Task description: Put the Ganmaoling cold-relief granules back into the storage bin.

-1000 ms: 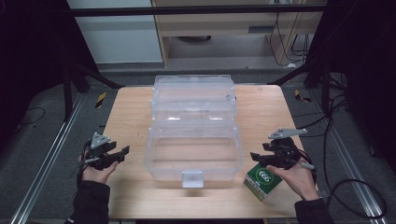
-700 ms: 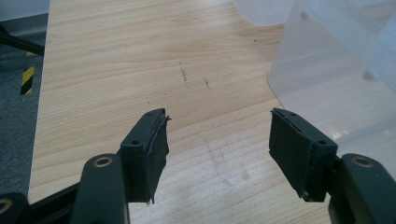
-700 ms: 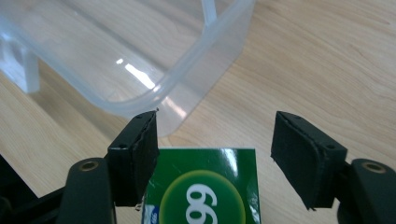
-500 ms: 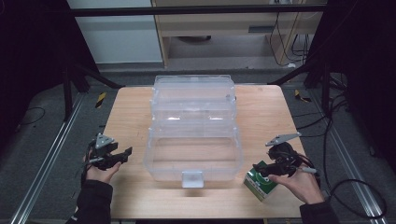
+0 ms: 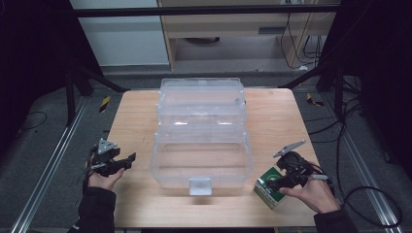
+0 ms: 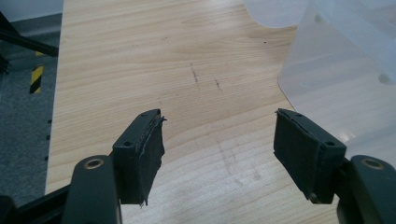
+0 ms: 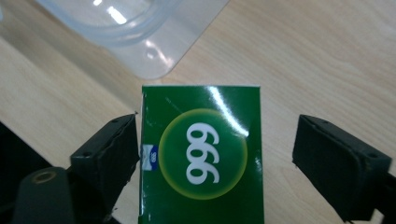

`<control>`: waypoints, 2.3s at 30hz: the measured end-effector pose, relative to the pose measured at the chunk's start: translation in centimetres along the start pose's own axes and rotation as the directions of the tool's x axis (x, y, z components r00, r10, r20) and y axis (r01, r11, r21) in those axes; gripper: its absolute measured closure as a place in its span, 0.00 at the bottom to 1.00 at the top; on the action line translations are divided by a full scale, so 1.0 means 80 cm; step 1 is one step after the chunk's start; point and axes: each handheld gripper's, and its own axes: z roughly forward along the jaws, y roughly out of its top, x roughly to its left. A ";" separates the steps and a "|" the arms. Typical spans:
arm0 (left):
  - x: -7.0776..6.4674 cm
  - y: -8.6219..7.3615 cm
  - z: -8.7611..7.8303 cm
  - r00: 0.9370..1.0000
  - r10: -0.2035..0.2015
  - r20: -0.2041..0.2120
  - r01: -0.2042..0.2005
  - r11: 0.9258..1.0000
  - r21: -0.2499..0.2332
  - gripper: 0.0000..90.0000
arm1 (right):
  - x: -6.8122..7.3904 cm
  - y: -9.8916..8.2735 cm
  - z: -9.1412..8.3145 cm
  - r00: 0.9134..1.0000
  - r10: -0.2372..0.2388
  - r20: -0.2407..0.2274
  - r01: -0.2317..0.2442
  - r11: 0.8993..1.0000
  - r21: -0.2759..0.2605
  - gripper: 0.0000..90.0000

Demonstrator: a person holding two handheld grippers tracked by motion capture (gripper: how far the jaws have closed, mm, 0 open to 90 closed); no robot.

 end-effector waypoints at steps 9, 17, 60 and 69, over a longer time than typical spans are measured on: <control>-0.002 -0.002 0.006 1.000 0.006 0.011 -0.006 1.000 0.014 0.35 | 0.005 0.002 0.015 1.000 -0.023 -0.014 0.024 0.998 0.063 0.09; -0.002 -0.003 0.005 1.000 0.010 0.007 -0.010 1.000 0.017 0.35 | 0.003 0.000 0.026 0.999 -0.031 -0.028 0.034 0.993 0.113 0.08; -0.008 -0.004 0.011 0.999 0.038 0.023 -0.039 0.998 0.045 0.35 | -0.005 0.008 0.040 0.999 -0.008 -0.048 0.019 0.974 0.226 0.19; -0.008 -0.005 0.012 0.999 0.039 0.026 -0.040 0.998 0.051 0.35 | -0.017 0.008 0.011 1.000 -0.002 -0.026 0.006 0.990 0.144 0.19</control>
